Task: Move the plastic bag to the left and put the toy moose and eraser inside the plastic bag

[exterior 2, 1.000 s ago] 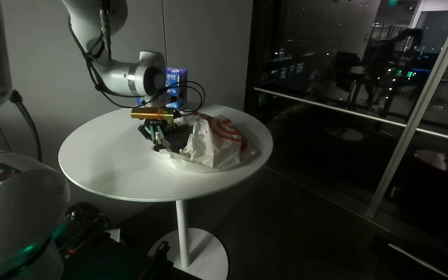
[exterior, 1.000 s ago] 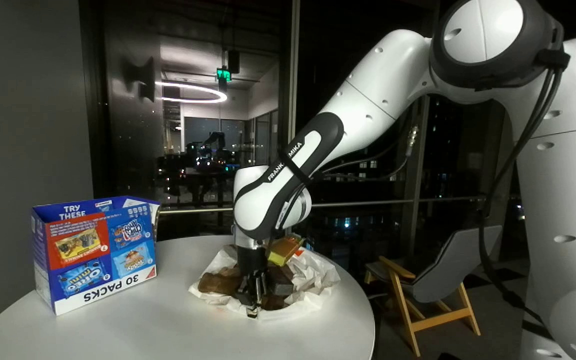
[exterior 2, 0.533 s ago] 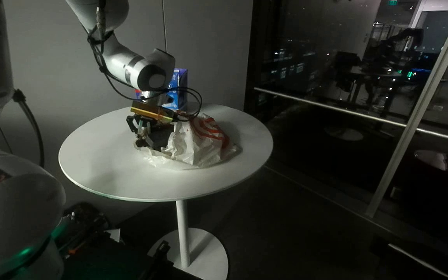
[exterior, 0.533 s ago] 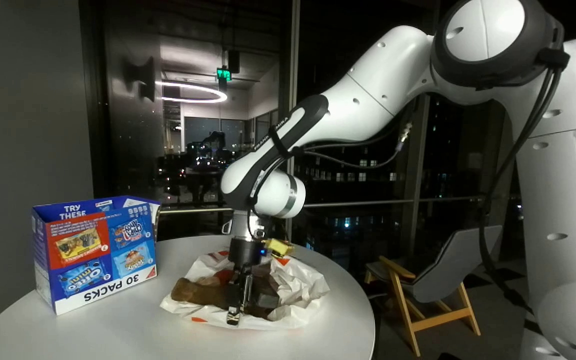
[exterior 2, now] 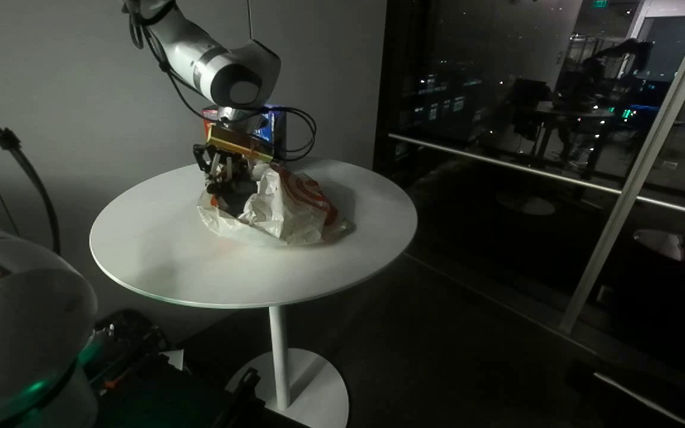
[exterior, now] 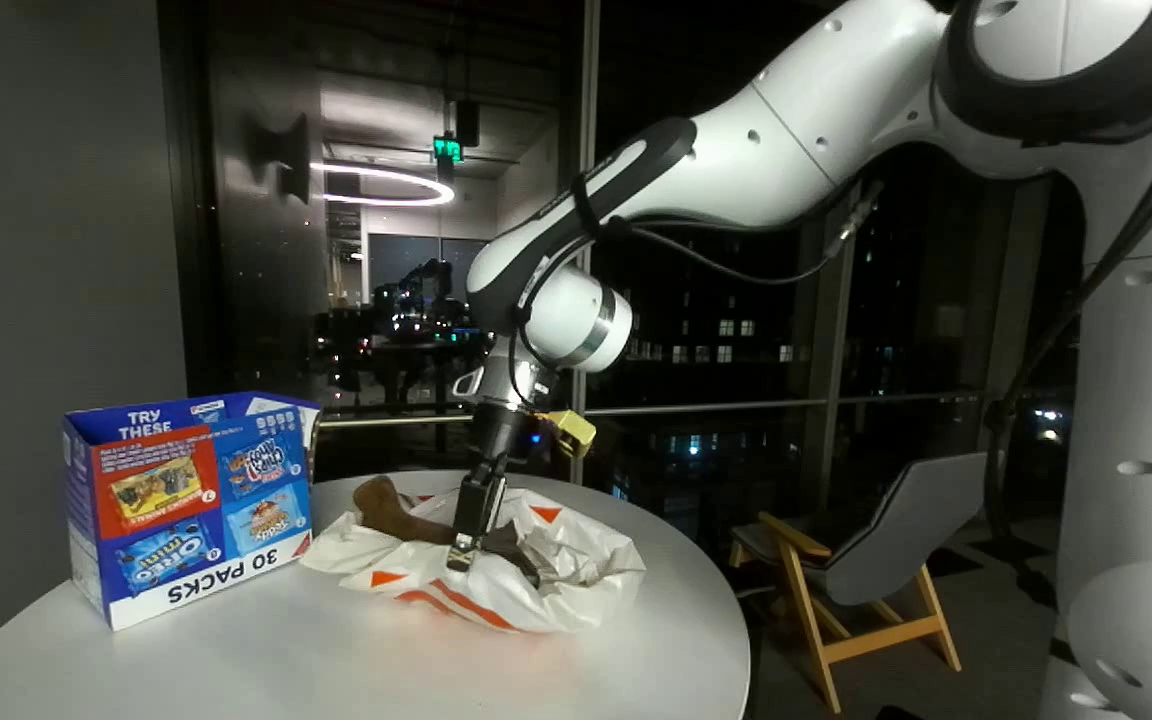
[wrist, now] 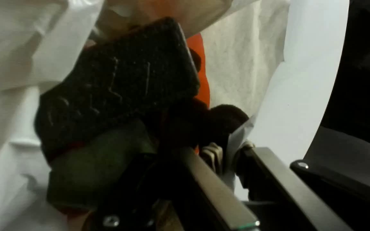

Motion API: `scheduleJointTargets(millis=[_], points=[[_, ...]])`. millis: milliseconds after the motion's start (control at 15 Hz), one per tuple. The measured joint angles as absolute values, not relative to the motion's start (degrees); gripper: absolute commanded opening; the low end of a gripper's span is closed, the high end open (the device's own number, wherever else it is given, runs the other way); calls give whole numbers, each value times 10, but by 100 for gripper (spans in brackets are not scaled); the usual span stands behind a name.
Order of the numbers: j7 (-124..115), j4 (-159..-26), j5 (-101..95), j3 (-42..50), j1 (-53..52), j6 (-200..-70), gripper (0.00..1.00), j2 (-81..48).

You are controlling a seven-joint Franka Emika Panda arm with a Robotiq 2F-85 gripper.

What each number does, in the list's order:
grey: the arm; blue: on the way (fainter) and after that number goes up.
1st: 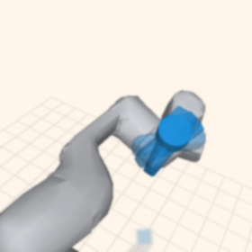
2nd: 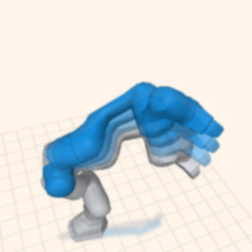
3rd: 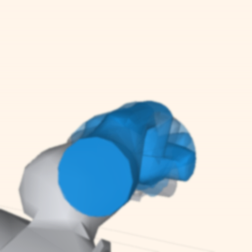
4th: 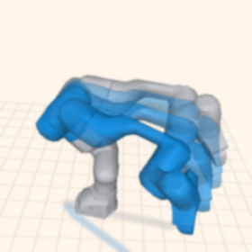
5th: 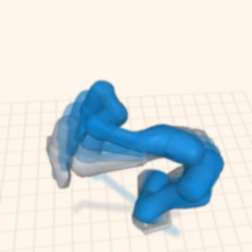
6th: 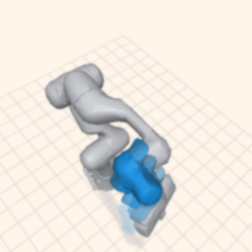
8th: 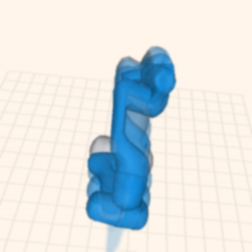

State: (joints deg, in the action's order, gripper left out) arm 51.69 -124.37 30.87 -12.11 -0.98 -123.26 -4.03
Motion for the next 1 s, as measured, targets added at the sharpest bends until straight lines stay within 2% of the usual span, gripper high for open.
scheduleJointTargets(millis=[400,1000], points=[[512,-1279,297,-102,-39,-1269,6,84],[483,-1290,241,-79,-63,-1275,6,65]])
